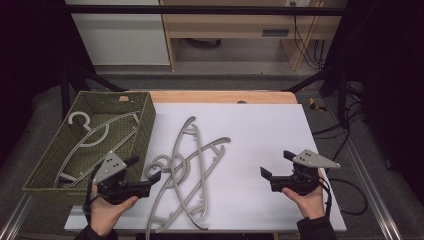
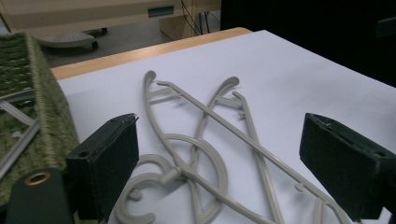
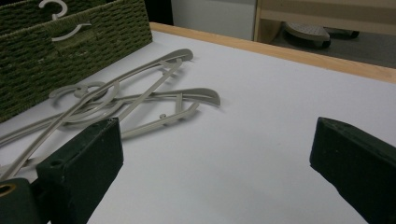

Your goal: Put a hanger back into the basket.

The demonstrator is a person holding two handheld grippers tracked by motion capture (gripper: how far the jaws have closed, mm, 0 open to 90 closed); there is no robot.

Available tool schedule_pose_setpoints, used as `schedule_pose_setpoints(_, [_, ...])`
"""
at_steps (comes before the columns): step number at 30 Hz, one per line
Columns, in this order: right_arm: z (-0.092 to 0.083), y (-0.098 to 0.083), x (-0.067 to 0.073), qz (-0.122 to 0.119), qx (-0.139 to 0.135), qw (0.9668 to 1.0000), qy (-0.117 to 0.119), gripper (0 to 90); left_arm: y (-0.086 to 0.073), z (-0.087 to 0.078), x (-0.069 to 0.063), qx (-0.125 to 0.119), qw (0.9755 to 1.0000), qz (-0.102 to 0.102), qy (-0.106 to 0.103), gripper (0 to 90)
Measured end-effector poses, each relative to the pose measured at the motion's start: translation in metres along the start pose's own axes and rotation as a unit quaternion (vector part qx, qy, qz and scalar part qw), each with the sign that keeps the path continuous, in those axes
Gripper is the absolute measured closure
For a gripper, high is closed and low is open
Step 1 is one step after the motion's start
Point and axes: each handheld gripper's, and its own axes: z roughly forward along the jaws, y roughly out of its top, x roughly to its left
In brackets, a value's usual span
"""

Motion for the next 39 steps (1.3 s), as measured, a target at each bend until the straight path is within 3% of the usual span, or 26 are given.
schedule_pose_setpoints(4, [-0.002,0.0,0.001,-0.003,0.0,1.0,0.004,3.7,-0.004,0.008,-0.013,0.013,0.9999,0.007,-0.007,11.6])
schedule_pose_setpoints(8, [0.001,0.0,0.003,-0.004,0.005,1.0,0.005,3.4,-0.018,0.03,-0.023,0.053,0.9984,0.004,-0.021,12.0])
schedule_pose_setpoints(17, [0.0,0.0,0.002,-0.002,0.005,1.0,0.005,3.4,-0.041,0.06,-0.02,0.111,0.9938,-0.009,-0.004,18.5])
schedule_pose_setpoints(18, [0.0,-0.001,0.002,-0.004,0.005,1.0,0.006,3.4,-0.045,0.066,-0.02,0.125,0.992,-0.012,-0.006,19.8])
schedule_pose_setpoints(21, [0.001,0.0,0.002,-0.003,0.006,1.0,0.005,3.3,-0.048,0.071,-0.019,0.129,0.9916,-0.015,0.003,22.7])
schedule_pose_setpoints(22, [0.001,0.0,0.003,-0.004,0.007,1.0,0.006,3.3,-0.05,0.077,-0.018,0.14,0.99,-0.019,0.003,25.9])
schedule_pose_setpoints(27, [0.002,-0.001,0.003,-0.005,0.009,0.9999,0.007,3.3,-0.058,0.089,-0.017,0.157,0.9872,-0.029,0.003,32.0])
schedule_pose_setpoints(30, [0.002,-0.001,0.003,-0.004,0.009,0.9999,0.008,3.3,-0.062,0.096,-0.017,0.174,0.9843,-0.029,0.007,34.6])
schedule_pose_setpoints(38, [0.003,-0.001,0.003,-0.007,0.012,0.9999,0.009,3.3,-0.065,0.105,-0.015,0.191,0.9811,-0.028,0.013,43.4])
schedule_pose_setpoints(39, [0.003,-0.001,0.004,-0.008,0.012,0.9999,0.01,3.3,-0.066,0.107,-0.013,0.193,0.9803,-0.04,0.007,43.2])
